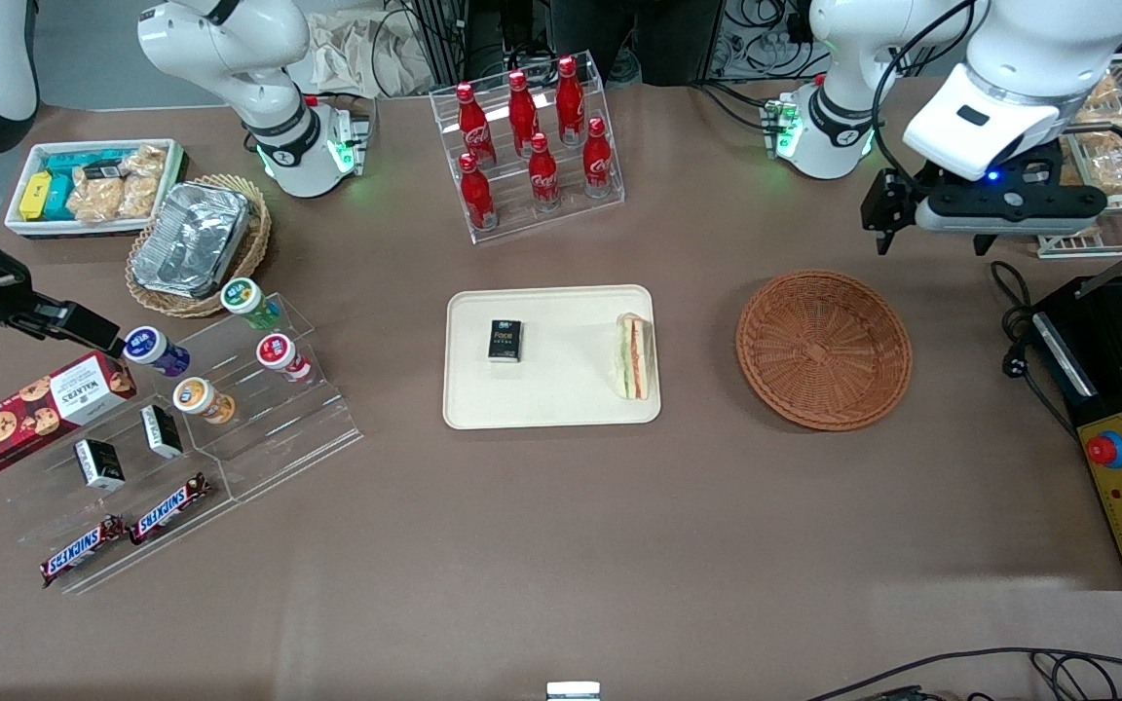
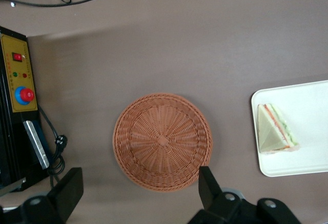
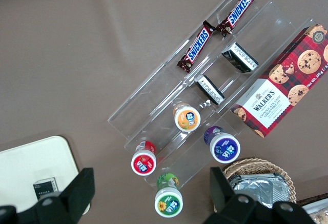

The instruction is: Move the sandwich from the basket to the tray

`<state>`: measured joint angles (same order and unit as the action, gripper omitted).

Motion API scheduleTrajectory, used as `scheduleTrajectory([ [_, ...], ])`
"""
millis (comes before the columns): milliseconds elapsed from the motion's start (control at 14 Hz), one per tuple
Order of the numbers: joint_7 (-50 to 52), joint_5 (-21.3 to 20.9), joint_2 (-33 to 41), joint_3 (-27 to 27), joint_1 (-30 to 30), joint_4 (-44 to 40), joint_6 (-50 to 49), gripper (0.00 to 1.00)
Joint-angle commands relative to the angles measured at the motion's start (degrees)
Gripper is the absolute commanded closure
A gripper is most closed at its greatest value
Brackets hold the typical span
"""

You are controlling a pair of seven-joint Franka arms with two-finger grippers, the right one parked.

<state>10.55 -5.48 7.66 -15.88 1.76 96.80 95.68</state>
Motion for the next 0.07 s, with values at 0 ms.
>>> scheduleTrajectory([
  [0,-1.5,0.6,-3.6,-0.1,-0.6,-4.2,-0.6,0.00],
])
